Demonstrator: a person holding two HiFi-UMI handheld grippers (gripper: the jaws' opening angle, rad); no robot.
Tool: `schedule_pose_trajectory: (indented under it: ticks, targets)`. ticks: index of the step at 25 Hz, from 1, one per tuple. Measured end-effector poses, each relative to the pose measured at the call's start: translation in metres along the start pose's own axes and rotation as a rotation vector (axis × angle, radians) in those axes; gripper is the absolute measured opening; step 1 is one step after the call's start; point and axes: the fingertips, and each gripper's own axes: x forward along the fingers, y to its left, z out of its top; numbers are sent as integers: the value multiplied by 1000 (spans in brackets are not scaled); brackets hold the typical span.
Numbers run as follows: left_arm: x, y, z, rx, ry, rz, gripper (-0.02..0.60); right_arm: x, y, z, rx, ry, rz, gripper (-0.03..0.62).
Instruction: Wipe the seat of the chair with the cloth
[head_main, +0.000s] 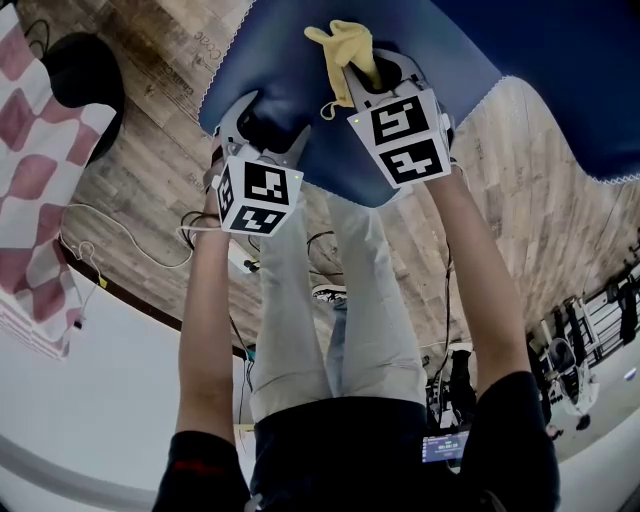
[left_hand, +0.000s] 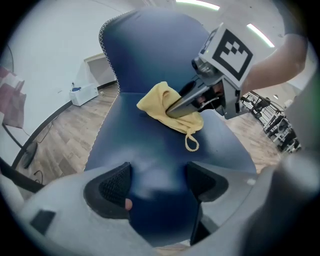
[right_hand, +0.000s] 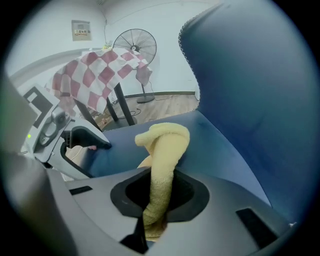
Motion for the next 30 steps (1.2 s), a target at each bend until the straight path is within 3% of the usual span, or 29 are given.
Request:
schedule_pose_trajectory:
  ticks: [21, 30]
  targets:
    - [-1, 1, -1, 1, -10, -7, 354, -57, -34, -85, 8, 85, -110, 49]
    - [0, 1, -1, 1, -7, -2, 354, -87, -70, -123, 116, 126, -194, 49]
